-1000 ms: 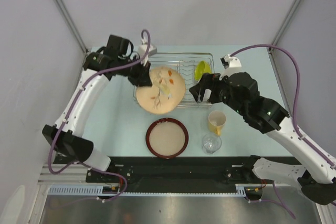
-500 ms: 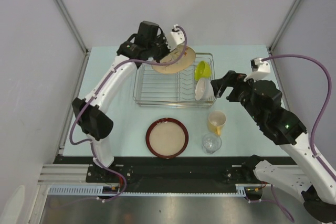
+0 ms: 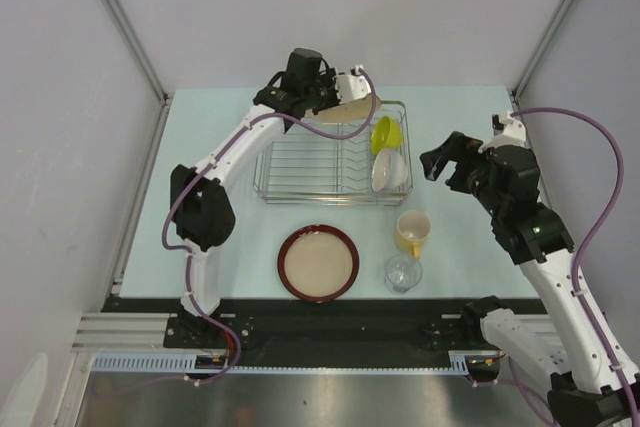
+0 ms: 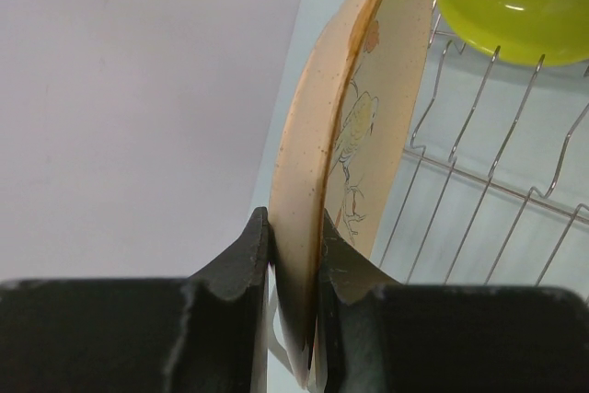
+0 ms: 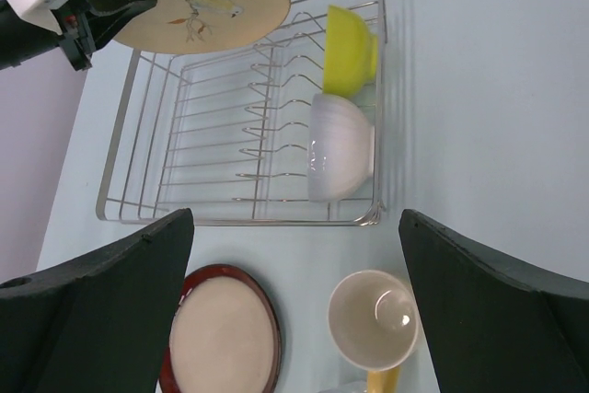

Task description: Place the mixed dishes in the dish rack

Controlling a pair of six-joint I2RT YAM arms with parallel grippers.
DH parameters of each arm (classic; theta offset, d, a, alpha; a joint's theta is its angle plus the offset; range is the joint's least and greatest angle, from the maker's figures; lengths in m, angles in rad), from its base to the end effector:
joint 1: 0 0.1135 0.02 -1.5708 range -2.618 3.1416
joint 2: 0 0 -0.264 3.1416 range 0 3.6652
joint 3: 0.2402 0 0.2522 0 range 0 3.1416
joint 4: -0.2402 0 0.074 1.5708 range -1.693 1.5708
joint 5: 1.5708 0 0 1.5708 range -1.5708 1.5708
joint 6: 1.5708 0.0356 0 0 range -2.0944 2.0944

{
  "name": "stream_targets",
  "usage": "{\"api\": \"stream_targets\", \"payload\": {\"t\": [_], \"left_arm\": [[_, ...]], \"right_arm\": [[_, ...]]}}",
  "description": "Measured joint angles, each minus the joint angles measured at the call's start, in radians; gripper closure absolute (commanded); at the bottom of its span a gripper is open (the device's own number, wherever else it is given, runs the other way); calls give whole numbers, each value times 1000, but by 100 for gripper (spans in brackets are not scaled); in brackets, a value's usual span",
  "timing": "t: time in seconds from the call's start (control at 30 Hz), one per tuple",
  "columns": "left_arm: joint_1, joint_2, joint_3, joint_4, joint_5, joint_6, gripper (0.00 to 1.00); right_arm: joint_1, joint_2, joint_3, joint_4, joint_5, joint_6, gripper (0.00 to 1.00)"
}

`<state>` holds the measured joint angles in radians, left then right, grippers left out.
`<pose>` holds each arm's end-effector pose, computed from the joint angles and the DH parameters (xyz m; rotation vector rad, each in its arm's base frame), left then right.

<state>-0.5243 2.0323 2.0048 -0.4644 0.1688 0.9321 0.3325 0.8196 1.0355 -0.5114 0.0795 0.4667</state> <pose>0.4127 -0.2456 0.3516 1.4442 1.4634 0.0788 0.1625 0.0531 0.3856 0.1825 1.8841 0.4761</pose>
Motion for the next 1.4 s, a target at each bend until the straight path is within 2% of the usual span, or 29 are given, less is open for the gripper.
{"api": "stream_targets", "payload": {"t": [0.17, 0.43, 1.4], "left_arm": [[-11, 27, 3, 5, 5, 20, 99], [-19, 31, 19, 6, 26, 20, 100], [-66, 31, 37, -38, 53, 0, 100]], "right_arm": [[-53, 20, -18, 23, -82, 3, 0], [-64, 38, -41, 39, -136, 4, 0], [-68, 39, -84, 55, -167, 4, 0]]}}
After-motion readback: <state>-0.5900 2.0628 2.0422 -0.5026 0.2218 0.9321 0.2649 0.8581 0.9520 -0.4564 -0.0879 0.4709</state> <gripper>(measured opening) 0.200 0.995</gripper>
